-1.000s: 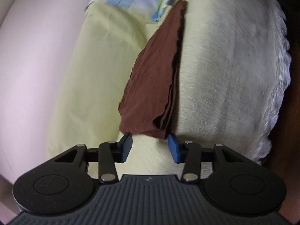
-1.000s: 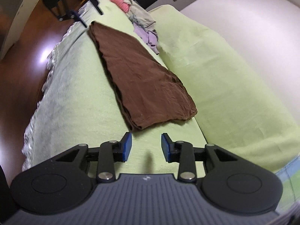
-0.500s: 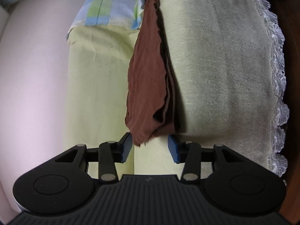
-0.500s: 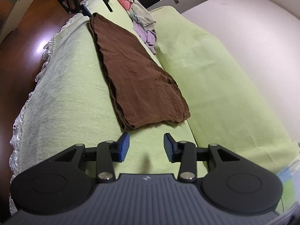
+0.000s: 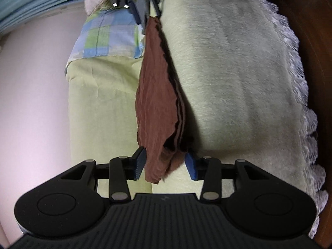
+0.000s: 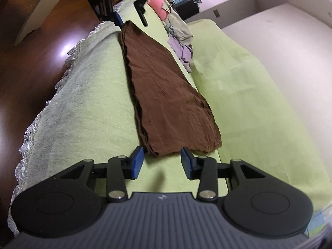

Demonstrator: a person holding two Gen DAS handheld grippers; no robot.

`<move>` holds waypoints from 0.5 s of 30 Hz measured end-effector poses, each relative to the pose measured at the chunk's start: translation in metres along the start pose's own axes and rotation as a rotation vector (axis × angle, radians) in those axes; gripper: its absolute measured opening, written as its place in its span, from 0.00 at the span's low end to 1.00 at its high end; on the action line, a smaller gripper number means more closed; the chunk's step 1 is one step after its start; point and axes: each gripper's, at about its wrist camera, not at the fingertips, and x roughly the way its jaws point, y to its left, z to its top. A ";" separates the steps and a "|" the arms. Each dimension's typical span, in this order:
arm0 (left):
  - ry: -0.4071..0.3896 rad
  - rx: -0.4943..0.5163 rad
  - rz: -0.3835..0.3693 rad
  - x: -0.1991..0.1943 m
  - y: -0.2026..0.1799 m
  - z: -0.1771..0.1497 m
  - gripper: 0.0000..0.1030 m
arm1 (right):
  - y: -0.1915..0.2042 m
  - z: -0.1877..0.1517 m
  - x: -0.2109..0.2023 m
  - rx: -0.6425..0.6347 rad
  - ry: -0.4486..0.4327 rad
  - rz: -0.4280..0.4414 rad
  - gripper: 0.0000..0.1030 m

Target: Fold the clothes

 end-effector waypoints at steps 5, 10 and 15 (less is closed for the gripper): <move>-0.003 -0.019 0.007 0.001 -0.001 0.000 0.46 | 0.003 0.000 -0.002 -0.069 0.001 0.016 0.35; -0.004 -0.041 0.016 0.003 -0.002 0.001 0.44 | 0.003 0.010 0.010 -0.139 -0.014 0.024 0.35; -0.003 -0.059 0.015 0.003 0.000 0.000 0.44 | 0.010 0.010 0.010 -0.176 -0.018 0.001 0.35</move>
